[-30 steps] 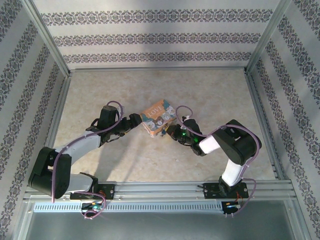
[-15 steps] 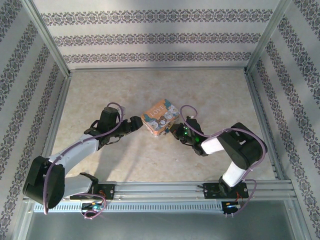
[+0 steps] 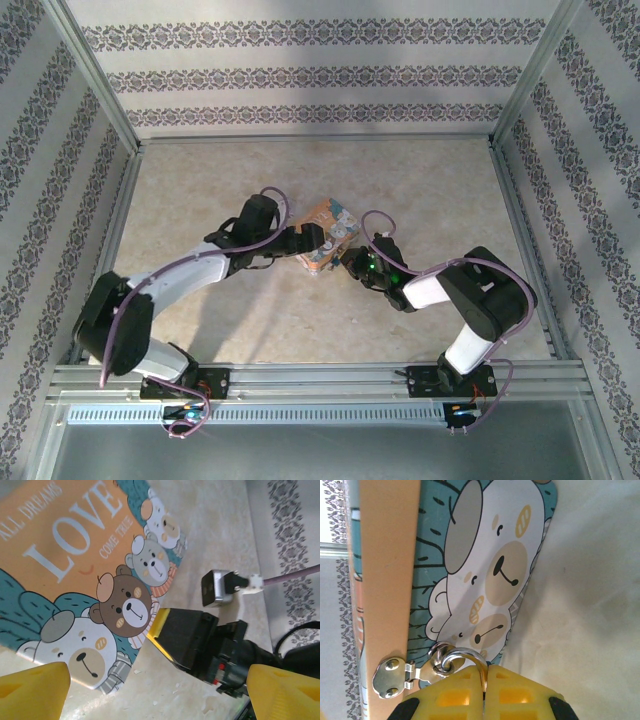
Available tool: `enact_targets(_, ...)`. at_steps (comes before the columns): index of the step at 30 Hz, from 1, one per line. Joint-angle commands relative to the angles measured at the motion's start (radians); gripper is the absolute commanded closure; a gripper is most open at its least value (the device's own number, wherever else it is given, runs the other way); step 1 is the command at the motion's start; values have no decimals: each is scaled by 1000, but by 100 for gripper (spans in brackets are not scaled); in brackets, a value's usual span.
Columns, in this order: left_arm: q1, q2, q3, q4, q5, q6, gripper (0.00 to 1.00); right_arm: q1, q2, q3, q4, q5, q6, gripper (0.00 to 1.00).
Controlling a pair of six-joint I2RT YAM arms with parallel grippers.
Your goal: Unlock a padlock with a key
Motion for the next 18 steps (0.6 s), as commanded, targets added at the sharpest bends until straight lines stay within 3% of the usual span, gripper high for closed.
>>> enact_targets(1, -19, 58, 55, 54, 44, 10, 9, -4, -28, -11, -43, 34, -12, 100)
enact_targets(10, -44, 161, 111, 92, 60, 6, 9, 3, -26, -11, -43, 39, -9, 100)
enact_targets(18, -34, 162, 82, -6, -8, 17, 9, -4, -48, -27, -52, 51, -9, 100)
